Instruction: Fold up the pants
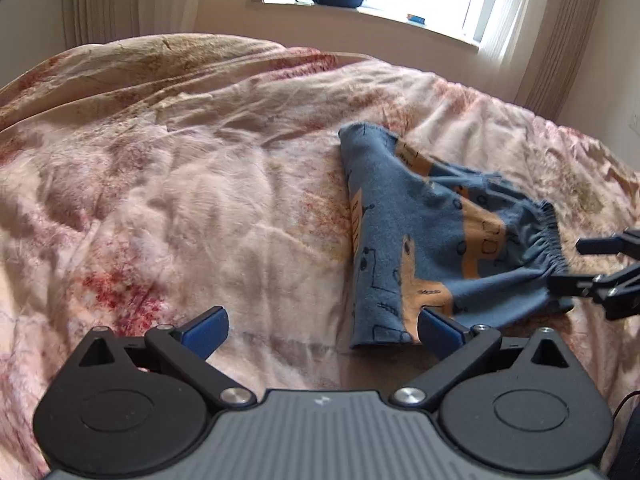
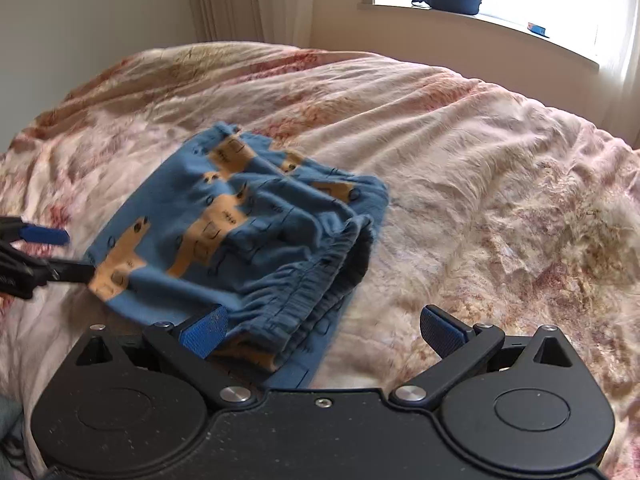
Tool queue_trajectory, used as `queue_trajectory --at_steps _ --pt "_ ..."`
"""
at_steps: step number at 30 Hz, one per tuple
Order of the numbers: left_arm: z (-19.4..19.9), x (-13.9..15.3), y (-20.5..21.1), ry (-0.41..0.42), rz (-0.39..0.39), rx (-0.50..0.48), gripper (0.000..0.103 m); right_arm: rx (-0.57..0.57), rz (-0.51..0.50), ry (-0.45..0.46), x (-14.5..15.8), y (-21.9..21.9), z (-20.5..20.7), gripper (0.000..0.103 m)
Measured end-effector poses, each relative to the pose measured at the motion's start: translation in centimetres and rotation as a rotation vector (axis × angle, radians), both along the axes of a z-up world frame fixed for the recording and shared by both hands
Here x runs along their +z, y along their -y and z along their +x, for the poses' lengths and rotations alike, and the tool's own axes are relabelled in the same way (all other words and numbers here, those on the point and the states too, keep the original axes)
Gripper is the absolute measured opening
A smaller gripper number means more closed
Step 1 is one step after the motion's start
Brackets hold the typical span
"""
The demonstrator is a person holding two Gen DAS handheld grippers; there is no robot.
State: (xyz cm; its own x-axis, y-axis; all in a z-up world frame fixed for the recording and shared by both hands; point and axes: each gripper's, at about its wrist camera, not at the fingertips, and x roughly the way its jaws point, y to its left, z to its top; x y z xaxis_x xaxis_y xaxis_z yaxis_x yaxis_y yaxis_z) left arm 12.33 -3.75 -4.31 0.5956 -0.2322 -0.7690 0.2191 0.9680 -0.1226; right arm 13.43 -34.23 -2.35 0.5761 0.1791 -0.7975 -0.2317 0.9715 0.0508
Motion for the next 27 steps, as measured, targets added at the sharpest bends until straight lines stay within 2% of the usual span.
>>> queue_trajectory --at_steps 3,7,11,13,16,19,21,23,25,27 --pt "-0.7 0.7 0.3 0.026 -0.029 -0.012 0.103 0.008 0.003 0.005 0.2 -0.2 -0.2 0.102" --pt "-0.7 0.7 0.8 0.051 -0.023 -0.043 0.103 -0.007 0.042 0.023 0.4 -0.1 -0.1 0.102" --pt "-0.4 0.3 0.7 0.045 -0.034 -0.046 0.103 -0.023 0.041 0.005 -0.1 -0.1 0.4 0.102" --pt "-0.2 0.1 0.4 0.045 -0.047 -0.04 0.103 -0.043 0.054 0.031 0.0 0.1 0.5 0.102" --pt "0.2 0.0 0.2 0.059 -0.05 -0.02 0.103 -0.108 0.074 0.125 0.5 0.6 1.1 0.102" --pt "1.0 -0.9 0.1 0.033 -0.033 -0.001 0.103 -0.173 0.009 0.22 0.3 0.6 2.7 0.102" --pt "1.5 -1.9 -0.1 -0.001 -0.001 0.016 0.103 -0.242 -0.044 0.214 -0.7 0.9 3.9 0.102" --pt "1.7 -2.4 -0.3 -0.02 -0.002 0.017 0.103 -0.312 -0.066 0.164 -1.8 1.8 4.4 0.102" --pt "1.7 -2.2 -0.4 -0.025 -0.015 0.028 0.103 -0.35 -0.002 0.172 -1.5 3.0 4.1 0.102" --pt "1.5 -1.9 -0.4 -0.02 -0.024 0.024 0.103 -0.375 0.064 0.232 -0.2 3.6 3.3 0.102"
